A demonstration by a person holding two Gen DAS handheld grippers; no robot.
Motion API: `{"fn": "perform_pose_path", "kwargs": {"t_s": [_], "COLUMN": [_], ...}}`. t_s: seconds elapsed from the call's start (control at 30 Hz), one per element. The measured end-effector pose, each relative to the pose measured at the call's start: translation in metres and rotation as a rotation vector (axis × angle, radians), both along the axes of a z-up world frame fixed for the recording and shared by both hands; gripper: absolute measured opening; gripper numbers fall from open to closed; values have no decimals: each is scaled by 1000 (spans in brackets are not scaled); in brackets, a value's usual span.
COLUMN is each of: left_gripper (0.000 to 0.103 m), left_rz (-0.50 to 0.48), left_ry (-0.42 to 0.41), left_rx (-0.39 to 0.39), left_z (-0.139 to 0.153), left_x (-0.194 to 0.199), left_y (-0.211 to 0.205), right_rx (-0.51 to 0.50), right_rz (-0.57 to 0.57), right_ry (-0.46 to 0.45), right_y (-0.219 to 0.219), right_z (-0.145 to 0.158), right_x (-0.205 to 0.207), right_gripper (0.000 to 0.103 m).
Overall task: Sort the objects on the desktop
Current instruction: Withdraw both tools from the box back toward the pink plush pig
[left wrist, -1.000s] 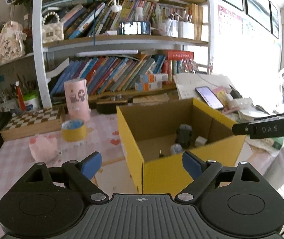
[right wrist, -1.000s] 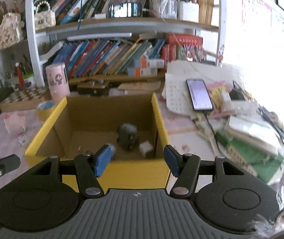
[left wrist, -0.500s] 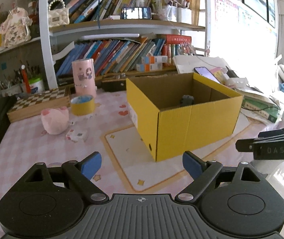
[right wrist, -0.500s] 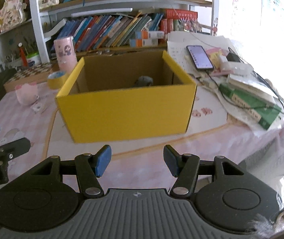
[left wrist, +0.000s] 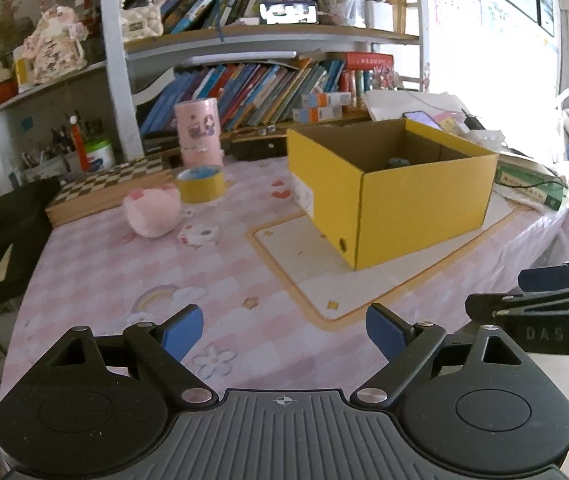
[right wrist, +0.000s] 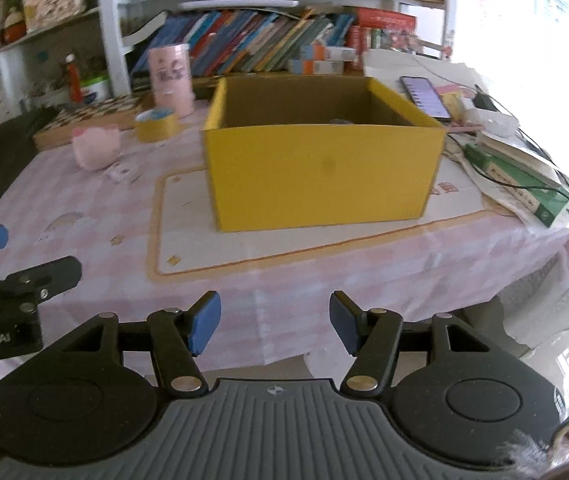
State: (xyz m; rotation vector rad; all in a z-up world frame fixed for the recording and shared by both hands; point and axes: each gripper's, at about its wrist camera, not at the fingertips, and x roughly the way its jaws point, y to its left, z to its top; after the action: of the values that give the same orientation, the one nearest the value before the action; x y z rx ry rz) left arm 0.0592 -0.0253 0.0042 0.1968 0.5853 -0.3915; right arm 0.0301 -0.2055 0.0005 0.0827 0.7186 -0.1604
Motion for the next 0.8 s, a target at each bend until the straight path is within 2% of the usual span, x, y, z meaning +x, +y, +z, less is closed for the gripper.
{"fn": "perform_pose_path", "kwargs": {"t_s": [0.53, 0.8], "left_gripper": [92, 92], "left_rz": [54, 77], "left_ry": [42, 29], "left_rx": [18, 8], "left_z": [-6, -5], "left_x": [-11, -14], "left_y": [54, 74], "right_rx": [10, 0], "right_rz": [83, 120], "right_ry": [9, 5], "right_y": [60, 82], "right_z": [-5, -4], "right_x": [-4, -2], "right_gripper": [62, 63]}}
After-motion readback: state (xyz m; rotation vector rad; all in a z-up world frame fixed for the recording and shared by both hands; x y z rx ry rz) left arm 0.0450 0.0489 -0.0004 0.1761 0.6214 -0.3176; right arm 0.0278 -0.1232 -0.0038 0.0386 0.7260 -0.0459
